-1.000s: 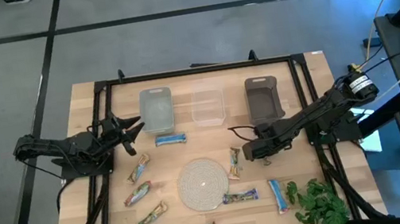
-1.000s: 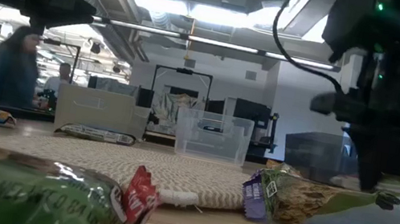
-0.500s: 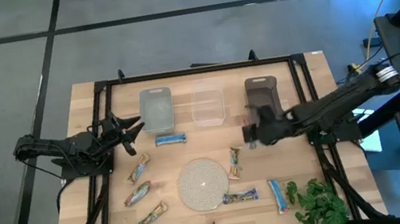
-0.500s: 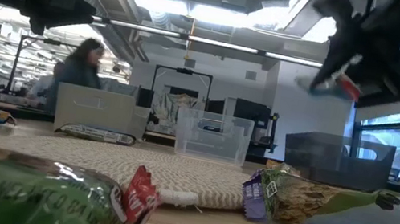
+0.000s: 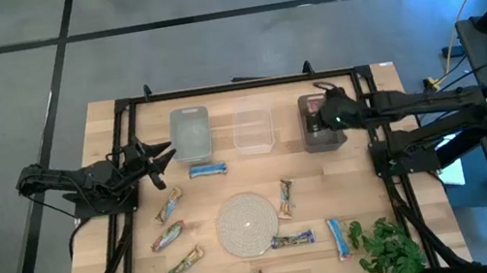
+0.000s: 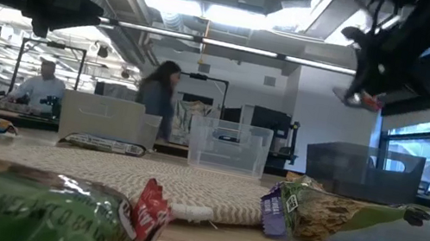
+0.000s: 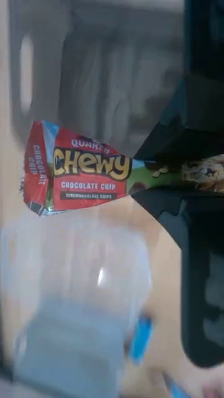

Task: Pick and place Granola Bars by type
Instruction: Put the red granola bar into the black bin

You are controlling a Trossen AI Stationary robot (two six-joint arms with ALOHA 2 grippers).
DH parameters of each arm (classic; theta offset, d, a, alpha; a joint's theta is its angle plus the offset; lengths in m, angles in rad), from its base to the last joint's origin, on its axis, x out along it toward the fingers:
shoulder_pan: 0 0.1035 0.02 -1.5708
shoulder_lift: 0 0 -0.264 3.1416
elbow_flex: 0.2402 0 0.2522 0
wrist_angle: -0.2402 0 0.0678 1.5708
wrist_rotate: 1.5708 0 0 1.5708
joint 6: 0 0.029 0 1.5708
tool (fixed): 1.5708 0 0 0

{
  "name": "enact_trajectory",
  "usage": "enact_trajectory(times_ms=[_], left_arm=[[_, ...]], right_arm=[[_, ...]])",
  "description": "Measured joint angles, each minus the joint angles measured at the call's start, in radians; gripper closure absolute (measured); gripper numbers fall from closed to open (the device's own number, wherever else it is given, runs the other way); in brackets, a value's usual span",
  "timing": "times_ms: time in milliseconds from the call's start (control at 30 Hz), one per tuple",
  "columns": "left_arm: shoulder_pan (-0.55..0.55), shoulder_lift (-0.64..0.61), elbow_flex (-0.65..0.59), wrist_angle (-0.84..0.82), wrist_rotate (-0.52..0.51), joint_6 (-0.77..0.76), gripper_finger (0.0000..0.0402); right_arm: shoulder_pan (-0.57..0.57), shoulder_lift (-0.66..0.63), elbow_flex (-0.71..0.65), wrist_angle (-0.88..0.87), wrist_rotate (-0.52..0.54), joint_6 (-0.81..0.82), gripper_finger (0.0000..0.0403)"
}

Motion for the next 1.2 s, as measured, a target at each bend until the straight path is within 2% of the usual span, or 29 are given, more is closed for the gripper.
enact_trajectory(times_ms=[167, 400, 867, 1200], left_arm=[[0.000, 0.000, 0.000, 0.000, 0.000, 0.000, 0.0265], [0.000, 0.000, 0.000, 0.000, 0.000, 0.000, 0.0265], [0.000, 0.000, 0.000, 0.000, 0.000, 0.000, 0.0265], [0.000, 0.000, 0.000, 0.000, 0.000, 0.000, 0.0265]], right_arm=[[-0.121, 0.059, 0.000, -0.067, -0.047, -0.055, 0.0340], [-0.204, 0.177, 0.000, -0.060, -0.069, -0.118, 0.0339], [-0.221, 0.422, 0.000, -0.043, -0.071, -0.123, 0.0338], [-0.221, 0.443, 0.000, 0.002, -0.087, -0.159, 0.0337]])
